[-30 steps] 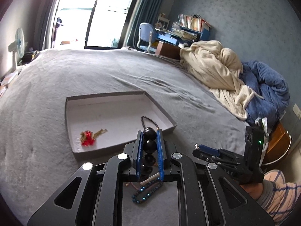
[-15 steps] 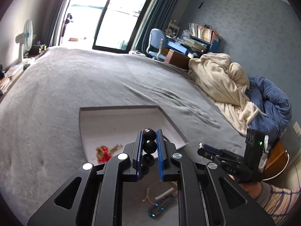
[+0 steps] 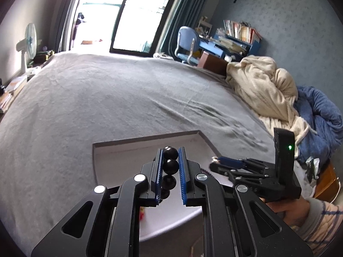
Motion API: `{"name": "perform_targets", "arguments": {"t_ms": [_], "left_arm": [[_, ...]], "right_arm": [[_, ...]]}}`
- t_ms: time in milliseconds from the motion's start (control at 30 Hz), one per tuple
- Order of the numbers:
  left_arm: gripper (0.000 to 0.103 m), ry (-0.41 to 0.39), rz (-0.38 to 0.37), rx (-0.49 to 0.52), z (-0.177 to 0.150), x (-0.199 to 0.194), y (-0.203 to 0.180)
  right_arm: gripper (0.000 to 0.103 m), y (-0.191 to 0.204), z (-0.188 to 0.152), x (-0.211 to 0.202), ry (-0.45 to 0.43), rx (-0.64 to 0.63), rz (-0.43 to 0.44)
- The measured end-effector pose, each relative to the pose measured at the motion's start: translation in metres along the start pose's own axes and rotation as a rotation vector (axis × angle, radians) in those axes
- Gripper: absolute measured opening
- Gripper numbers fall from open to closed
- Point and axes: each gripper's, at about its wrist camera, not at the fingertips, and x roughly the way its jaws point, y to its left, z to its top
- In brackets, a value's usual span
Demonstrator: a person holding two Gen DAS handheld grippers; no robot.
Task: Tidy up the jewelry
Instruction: 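Carry the black bracelet and gold bangle over the grey box with both tools, then open both tools to drop the bracelets into the box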
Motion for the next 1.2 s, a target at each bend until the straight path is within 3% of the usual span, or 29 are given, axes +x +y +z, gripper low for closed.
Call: {"name": "perform_targets", "arguments": {"t_ms": [267,667,733,900,1033,1200], "left_arm": [[0.015,0.065,0.038,0.028,0.007,0.054,0.011],[0.015,0.185,0.201,0.046,-0.01,0.097,0.049],[0.034,0.203,0.23,0.043,-0.015,0.099,0.053],[0.067,0.165,0.249,0.046,-0.021,0.082,0.05],[0.08,0.116,0.258,0.045,-0.022,0.064,0.043],[0.084,0.071,0.262,0.037,-0.031,0.042,0.034]], "right_arm": [[0.04,0.004,0.027,0.059,0.122,-0.019,-0.075],[0.041,0.001,0.035,0.1,0.217,-0.035,-0.163],[0.045,0.004,0.036,0.099,0.225,-0.047,-0.168],[0.059,0.012,0.032,0.081,0.178,-0.097,-0.153],[0.065,0.011,0.024,0.06,0.129,-0.095,-0.129],[0.072,0.004,0.01,0.023,0.038,-0.056,-0.102]]}}
